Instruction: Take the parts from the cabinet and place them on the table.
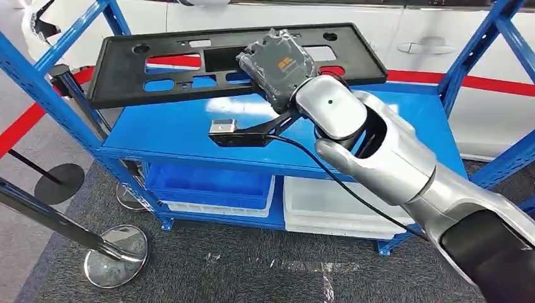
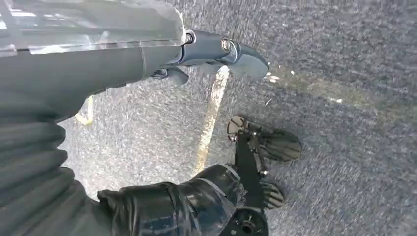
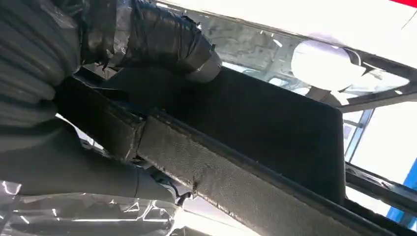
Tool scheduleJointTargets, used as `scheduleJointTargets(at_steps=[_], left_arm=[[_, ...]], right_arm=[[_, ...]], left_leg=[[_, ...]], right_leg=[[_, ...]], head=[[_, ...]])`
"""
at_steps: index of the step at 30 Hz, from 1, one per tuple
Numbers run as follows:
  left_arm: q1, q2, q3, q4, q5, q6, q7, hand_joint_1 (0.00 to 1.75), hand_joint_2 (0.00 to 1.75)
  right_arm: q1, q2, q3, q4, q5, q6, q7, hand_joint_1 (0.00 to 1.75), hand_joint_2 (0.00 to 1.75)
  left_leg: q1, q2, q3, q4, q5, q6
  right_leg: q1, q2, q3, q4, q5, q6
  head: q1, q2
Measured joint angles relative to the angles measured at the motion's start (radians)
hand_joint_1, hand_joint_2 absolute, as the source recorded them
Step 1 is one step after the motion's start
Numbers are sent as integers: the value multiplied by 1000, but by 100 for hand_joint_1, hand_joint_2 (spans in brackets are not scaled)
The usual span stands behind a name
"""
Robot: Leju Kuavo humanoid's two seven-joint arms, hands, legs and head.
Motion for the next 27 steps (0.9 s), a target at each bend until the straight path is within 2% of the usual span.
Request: scheduleJointTargets(at_steps=[12, 27], left_arm=[[0, 0, 0, 0, 2, 29, 19, 0, 175], [-1, 0, 0, 0, 2, 59, 34, 0, 175]], right_arm=[[19, -39, 0, -47, -30, 2, -8, 161, 175], [27, -64, 0, -71, -36, 5, -7, 161, 175]], left_leg=[[0, 0, 0, 0, 0, 0], [0, 0, 0, 0, 0, 0]], right_leg=[[0, 0, 0, 0, 0, 0], [0, 0, 0, 0, 0, 0]], head=[[0, 0], [0, 0]])
